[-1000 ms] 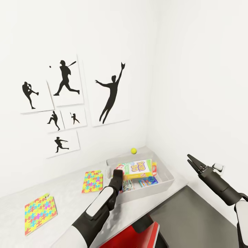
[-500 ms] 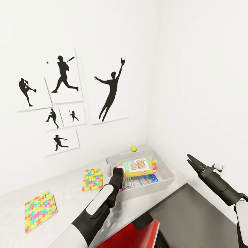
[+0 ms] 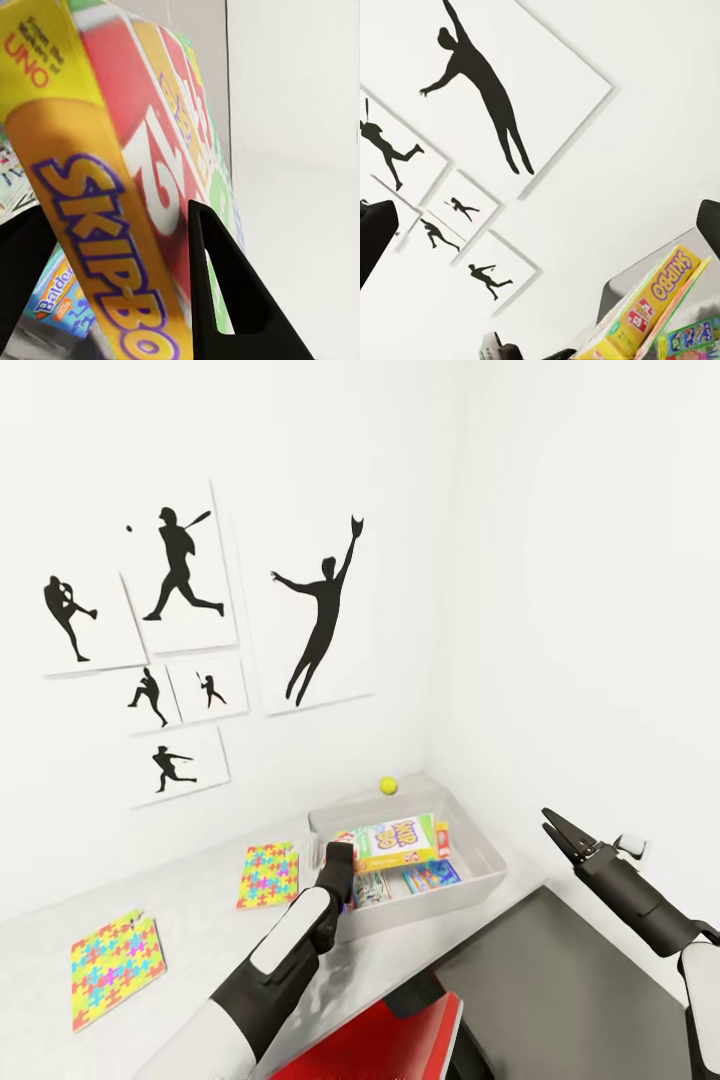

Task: Put all the toys in the child's room - the three board games (two on the bed and one on the table), the two jigsaw puzzles on the table, and the tennis ball on the table - inside the toy box on the table in the child's room.

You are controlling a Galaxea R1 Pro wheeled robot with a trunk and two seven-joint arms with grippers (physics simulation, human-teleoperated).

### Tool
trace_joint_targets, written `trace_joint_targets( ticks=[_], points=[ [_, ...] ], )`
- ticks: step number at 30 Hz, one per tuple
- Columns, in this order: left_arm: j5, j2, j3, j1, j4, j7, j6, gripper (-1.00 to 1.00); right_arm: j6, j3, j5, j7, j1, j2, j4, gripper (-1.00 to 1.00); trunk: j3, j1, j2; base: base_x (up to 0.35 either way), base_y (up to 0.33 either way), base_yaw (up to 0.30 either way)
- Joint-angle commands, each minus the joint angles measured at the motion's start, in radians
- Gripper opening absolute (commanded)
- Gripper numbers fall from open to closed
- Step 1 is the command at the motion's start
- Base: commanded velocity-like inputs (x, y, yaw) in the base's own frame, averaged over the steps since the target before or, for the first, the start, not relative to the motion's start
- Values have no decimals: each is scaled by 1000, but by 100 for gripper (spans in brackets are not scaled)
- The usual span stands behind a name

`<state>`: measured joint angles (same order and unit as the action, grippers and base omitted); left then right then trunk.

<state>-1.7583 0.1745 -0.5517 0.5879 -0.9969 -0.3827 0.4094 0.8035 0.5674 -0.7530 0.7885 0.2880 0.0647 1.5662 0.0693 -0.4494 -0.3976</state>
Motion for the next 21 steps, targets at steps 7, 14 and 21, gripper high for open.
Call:
trace_joint_targets(
  ticks=[7,14,21],
  points=[
    [-6,0,-2,19,3,-4,44,-100,5,0,-2,2,1,0,0,100,14,-1,-2,0,0,0],
    [5,0,-2,22,4,-3,49,-100,5,0,-2,2,1,0,0,100,25,-1,-2,0,0,0],
    [51,0,-1,23,4,-3,51,-100,6,1,-2,7,1,0,0,100,37,-1,-2,0,0,0]
  ],
)
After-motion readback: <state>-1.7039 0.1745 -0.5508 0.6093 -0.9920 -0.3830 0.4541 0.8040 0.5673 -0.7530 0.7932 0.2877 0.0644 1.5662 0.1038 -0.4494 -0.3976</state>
